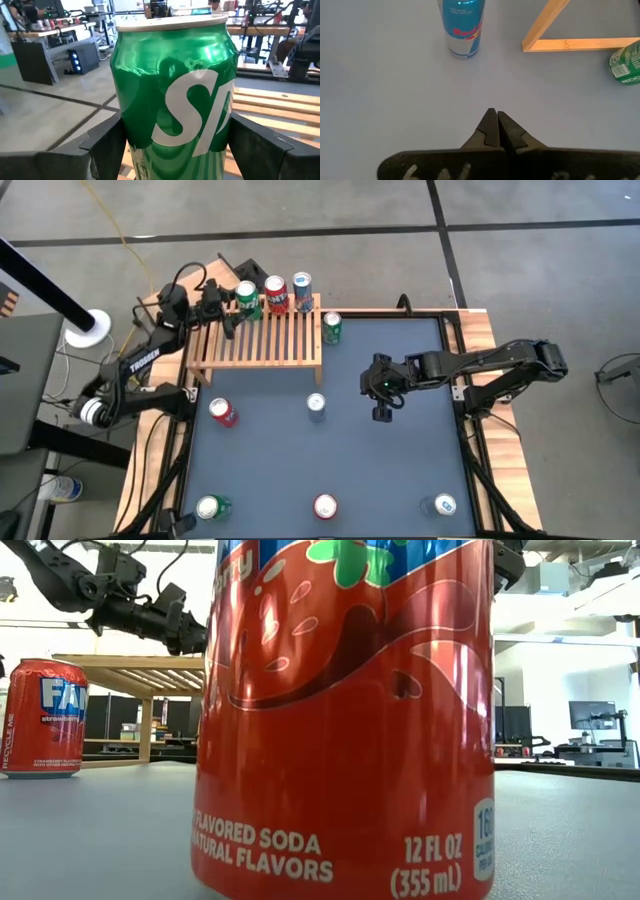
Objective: Place canned beverage on shelf
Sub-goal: Put the middle right green soda can on the shelf
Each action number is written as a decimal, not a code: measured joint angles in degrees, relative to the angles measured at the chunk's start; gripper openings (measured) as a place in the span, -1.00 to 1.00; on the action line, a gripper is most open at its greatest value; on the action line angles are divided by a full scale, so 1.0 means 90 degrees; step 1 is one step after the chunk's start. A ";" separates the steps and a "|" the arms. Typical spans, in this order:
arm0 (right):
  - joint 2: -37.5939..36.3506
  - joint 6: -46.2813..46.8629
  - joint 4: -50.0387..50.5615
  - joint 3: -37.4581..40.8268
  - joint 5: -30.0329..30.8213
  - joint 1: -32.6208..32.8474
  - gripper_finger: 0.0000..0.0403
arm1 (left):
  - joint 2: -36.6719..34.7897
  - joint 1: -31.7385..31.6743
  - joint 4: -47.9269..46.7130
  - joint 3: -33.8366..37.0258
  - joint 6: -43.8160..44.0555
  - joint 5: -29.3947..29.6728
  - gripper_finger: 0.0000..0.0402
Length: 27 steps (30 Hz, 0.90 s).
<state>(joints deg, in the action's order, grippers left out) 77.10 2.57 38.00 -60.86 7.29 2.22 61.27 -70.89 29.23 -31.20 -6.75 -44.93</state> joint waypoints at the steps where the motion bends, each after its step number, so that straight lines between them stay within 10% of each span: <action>1: 0.0000 0.0000 0.0004 0.0000 0.0000 0.0001 -1.00 | 0.0080 -0.0049 0.0052 0.0000 -0.0004 -0.0046 0.44; 27: 0.0000 0.0282 0.0015 0.0000 -0.0001 -0.0015 -1.00 | 0.1140 -0.0233 0.1441 -0.0022 0.0227 -0.0313 0.44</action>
<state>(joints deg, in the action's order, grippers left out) 77.10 5.10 38.13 -60.86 7.28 2.09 71.53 -72.99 42.19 -31.40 -4.71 -47.75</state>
